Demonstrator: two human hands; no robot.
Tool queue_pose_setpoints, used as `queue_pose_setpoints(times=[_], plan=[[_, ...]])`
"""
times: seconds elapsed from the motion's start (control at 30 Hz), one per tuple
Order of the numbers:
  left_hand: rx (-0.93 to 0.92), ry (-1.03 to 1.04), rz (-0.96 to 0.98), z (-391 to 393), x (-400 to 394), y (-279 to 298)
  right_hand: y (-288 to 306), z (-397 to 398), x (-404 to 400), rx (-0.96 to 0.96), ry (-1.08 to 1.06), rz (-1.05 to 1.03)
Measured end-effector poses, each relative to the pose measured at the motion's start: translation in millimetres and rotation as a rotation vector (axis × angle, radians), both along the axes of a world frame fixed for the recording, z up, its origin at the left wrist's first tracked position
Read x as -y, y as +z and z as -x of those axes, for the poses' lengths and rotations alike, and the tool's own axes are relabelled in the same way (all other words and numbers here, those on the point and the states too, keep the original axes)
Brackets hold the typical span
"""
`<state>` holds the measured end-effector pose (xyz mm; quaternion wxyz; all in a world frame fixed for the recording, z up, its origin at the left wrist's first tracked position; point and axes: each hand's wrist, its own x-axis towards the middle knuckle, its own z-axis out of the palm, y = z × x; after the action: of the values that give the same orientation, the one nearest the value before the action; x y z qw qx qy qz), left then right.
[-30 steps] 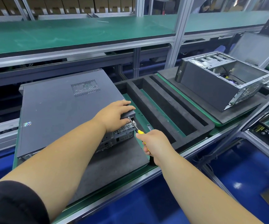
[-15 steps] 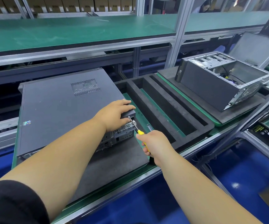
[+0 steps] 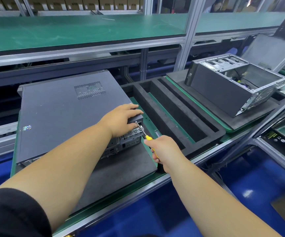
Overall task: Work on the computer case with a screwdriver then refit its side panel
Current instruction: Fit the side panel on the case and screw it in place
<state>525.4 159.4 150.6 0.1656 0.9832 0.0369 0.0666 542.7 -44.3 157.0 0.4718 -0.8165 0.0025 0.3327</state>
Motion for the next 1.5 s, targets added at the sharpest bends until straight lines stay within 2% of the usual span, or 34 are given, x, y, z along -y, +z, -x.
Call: queue_pose_setpoints(times=[0.1, 0.27, 0.37, 0.47, 0.53, 0.6, 0.7, 0.8, 0.93, 1.03, 1.2, 1.3, 1.4, 1.5], plan=[[0.0, -0.001, -0.003, 0, 0, 0, 1, -2, 1, 0.027, 0.002, 0.037], [0.006, -0.003, -0.01, 0, 0, -1, 8, -3, -4, -0.077, -0.011, 0.067], [0.012, -0.008, -0.008, 0, 0, -1, 10, 2, -5, -0.162, -0.056, -0.017], [0.013, -0.012, -0.005, 0, -1, -1, 3, 9, 1, -0.076, -0.026, -0.064], [0.013, -0.009, -0.009, 0, -1, -1, 1, 9, 3, 0.032, -0.012, -0.024], [0.016, -0.005, -0.013, 0, 0, -1, 2, 5, 2, 0.056, -0.006, 0.027], [0.017, -0.005, -0.013, 0, 1, 0, 10, -1, -6, -0.111, -0.036, 0.067], [0.017, -0.003, -0.01, 1, 1, 0, 9, 0, -9, -0.159, -0.057, 0.016], [0.015, -0.005, -0.006, 1, 1, 0, 0, 5, -2, -0.065, -0.061, -0.078], [0.011, -0.001, -0.01, 1, 2, 0, -2, 3, 0, 0.017, -0.036, -0.02], [0.02, 0.002, -0.014, 1, 1, 0, 3, 0, -4, -0.065, -0.027, 0.033], [0.019, 0.0, -0.016, 1, 2, 0, 4, 1, -5, -0.125, -0.061, -0.023], [0.012, -0.003, -0.012, 1, 1, 0, -1, 5, -1, -0.052, -0.049, -0.08], [0.009, 0.002, -0.014, 0, 1, 0, -4, 4, 1, 0.038, -0.039, -0.021]])
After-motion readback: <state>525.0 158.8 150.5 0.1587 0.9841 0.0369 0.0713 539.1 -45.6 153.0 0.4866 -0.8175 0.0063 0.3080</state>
